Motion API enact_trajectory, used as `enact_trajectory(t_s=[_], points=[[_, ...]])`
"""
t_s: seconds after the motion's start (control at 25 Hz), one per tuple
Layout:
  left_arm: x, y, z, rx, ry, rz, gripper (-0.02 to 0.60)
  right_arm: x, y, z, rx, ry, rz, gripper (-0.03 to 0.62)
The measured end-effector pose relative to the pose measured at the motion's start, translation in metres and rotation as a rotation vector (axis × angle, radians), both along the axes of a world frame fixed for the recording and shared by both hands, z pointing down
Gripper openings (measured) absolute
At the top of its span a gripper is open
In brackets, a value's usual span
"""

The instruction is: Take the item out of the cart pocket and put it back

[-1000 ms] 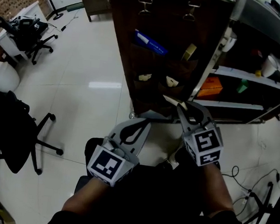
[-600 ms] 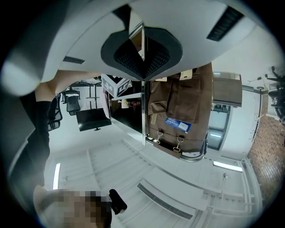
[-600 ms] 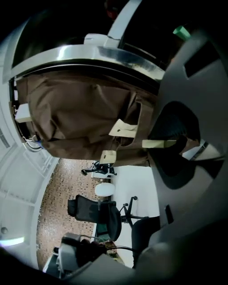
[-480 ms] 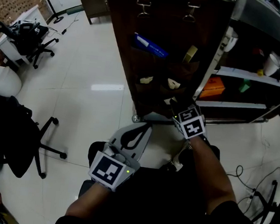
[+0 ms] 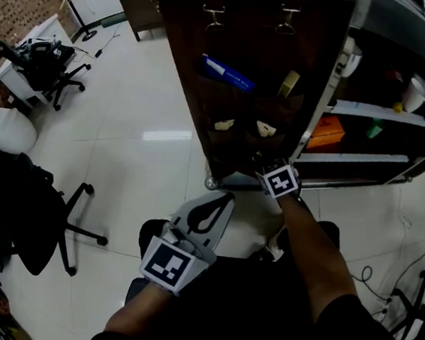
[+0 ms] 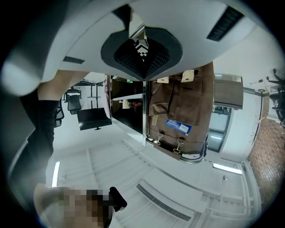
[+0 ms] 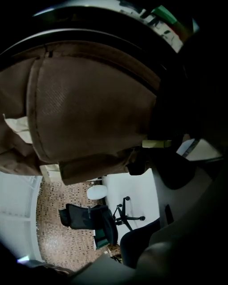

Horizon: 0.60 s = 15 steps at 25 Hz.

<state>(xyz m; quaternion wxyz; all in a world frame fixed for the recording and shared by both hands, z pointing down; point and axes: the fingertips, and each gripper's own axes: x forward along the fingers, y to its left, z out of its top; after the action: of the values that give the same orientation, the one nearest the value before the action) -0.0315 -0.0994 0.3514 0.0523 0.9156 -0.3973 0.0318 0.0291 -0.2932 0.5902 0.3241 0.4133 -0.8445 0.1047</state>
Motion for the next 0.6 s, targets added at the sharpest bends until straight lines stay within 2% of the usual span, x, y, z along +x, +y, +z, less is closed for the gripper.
enact_trajectory(t_s=[0.16,0.32,0.6], points=[[0.0,0.0,0.0,0.003,-0.002,0.001,0.0,-0.011,-0.005,0.018,-0.015,0.026,-0.018,0.074],[-0.002,-0.001,0.003,0.001,-0.002,-0.003,0.0,-0.003,-0.004,0.041,-0.047,0.087,0.003,0.075],[-0.006,-0.002,0.007,-0.012,0.0,-0.011,0.0,-0.005,0.0,0.05,-0.047,0.11,-0.023,0.078]])
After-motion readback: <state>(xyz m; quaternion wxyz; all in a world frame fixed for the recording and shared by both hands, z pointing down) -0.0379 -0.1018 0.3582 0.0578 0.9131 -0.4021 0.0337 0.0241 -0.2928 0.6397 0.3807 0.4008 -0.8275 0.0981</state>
